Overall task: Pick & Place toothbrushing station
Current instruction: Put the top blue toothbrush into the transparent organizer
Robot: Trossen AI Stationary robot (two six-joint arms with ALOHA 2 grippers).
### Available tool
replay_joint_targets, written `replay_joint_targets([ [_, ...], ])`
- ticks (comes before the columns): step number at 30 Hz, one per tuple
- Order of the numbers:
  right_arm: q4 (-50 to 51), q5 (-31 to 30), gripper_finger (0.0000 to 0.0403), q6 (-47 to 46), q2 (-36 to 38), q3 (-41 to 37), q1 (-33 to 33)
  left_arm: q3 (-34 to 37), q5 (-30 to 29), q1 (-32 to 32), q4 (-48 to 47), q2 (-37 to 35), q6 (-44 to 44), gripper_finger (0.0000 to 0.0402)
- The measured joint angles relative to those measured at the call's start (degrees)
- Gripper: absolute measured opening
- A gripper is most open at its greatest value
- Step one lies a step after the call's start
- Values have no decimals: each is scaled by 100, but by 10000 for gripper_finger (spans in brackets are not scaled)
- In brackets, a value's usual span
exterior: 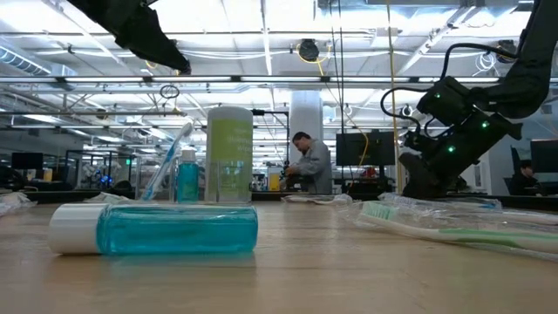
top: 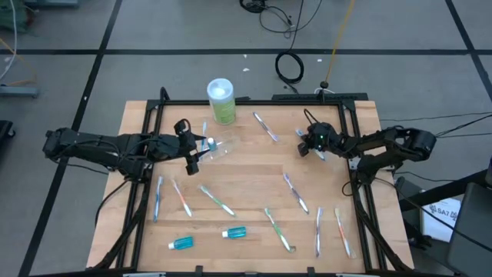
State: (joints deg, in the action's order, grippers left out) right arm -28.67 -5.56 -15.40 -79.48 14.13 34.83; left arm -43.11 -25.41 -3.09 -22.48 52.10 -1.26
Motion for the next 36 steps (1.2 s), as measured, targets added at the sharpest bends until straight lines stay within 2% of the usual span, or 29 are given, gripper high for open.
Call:
replay_joint_targets([
  [6, 159, 457, 6, 123, 403, -22, -138, 0, -2, 0, -2, 0, -4, 218],
  [19, -363, 289, 10, 111, 1706, -15, -923, 0, -4, 0, 0, 2, -52, 218],
  [27, -1649, 296, 9, 154, 1795, -3, -1564, 0, -3, 0, 22, 2, -20, 218],
  [36, -2123, 586, 23, 291, 1795, 232, -2089, -1, -4, 2, 320, 21, -27, 218],
])
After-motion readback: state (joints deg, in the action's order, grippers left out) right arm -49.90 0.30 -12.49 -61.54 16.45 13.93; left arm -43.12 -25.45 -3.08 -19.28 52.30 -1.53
